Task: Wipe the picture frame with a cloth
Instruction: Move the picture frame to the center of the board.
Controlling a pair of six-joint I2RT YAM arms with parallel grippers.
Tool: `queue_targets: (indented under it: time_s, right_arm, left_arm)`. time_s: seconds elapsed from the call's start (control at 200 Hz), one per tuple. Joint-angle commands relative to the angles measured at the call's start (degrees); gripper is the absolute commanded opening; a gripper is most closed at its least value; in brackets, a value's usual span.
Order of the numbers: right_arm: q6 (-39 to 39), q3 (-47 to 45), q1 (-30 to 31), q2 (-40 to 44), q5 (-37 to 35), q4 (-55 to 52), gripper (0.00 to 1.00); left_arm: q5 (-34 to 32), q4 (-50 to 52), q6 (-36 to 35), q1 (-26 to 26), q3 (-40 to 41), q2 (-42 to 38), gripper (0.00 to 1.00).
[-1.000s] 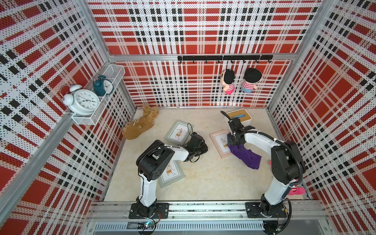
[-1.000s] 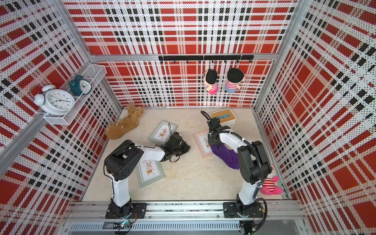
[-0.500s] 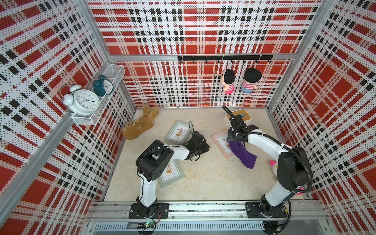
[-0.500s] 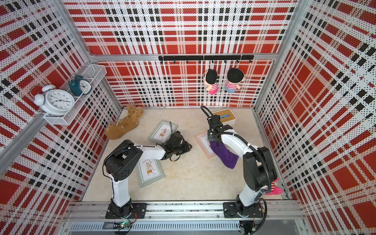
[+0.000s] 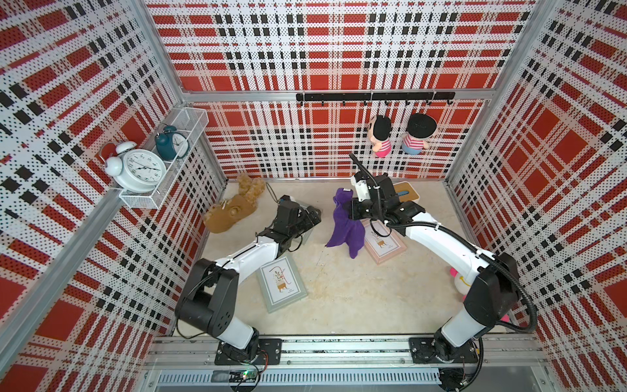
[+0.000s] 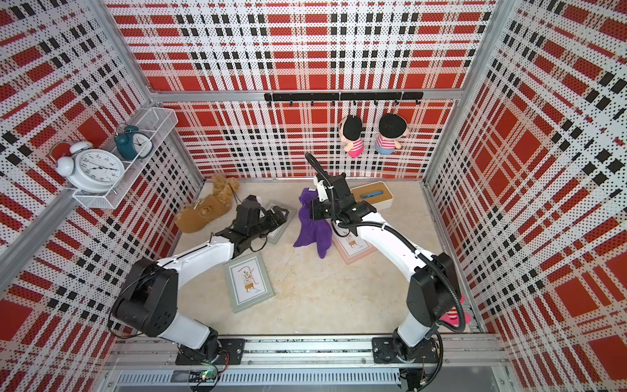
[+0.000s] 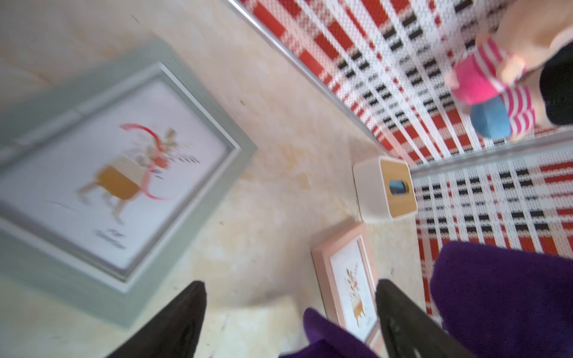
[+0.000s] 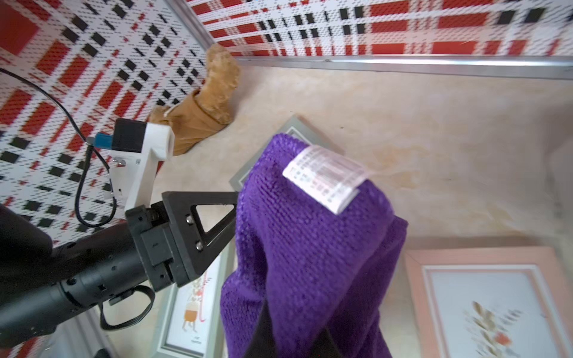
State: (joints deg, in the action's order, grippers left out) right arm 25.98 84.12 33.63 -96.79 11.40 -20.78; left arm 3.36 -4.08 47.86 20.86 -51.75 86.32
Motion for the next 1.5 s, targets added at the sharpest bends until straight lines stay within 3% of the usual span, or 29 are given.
queue_targets:
  time_s: [0.0, 0.205, 0.511, 0.646, 1.057, 1.162, 1.283, 1.383, 1.493]
  right_arm:
    - [3.74, 1.65, 0.04, -7.56, 2.49, 3.31, 0.00]
    - [2.54, 7.70, -0.05, -20.12, -7.18, -4.87, 0.00]
    - [2.63, 8.26, -2.65, -28.64, -11.90, -12.83, 0.00]
    - [2.44, 2.97, -5.08, -25.74, -17.77, -13.15, 0.00]
    - [-1.85, -11.87, -16.62, -14.65, -25.35, -12.75, 0.00]
    - [-2.88, -12.12, -17.29, -12.66, -23.54, -12.28, 0.00]
    - [-2.54, -11.67, -17.15, -8.54, -14.21, -10.25, 0.03]
    - [-1.29, -11.36, -17.10, -3.98, -13.65, -8.29, 0.10]
    - [-0.77, -10.06, -16.77, -1.60, -13.97, -7.09, 0.10]
  left_arm:
    - [-3.95, 4.11, -2.23, -2.99, 2.94, -3.74, 0.99]
    - [-4.66, 4.51, -3.51, -6.12, 6.73, -8.24, 0.98]
    - [-3.98, 4.25, -4.04, -6.20, 7.34, -6.82, 0.98]
    - [-3.71, 4.29, -4.68, -6.19, 6.93, -5.65, 0.98]
    - [-2.21, 3.57, -7.41, -10.28, 3.88, 0.05, 0.98]
    - [-1.95, 3.09, -8.74, -11.13, 2.08, 2.41, 0.99]
    - [-2.17, 3.11, -11.25, -12.76, -1.00, 6.10, 0.98]
    - [-1.61, 3.28, -13.68, -15.03, -4.43, 9.96, 0.98]
    - [1.29, 2.72, -16.79, -17.21, -8.56, 15.45, 0.98]
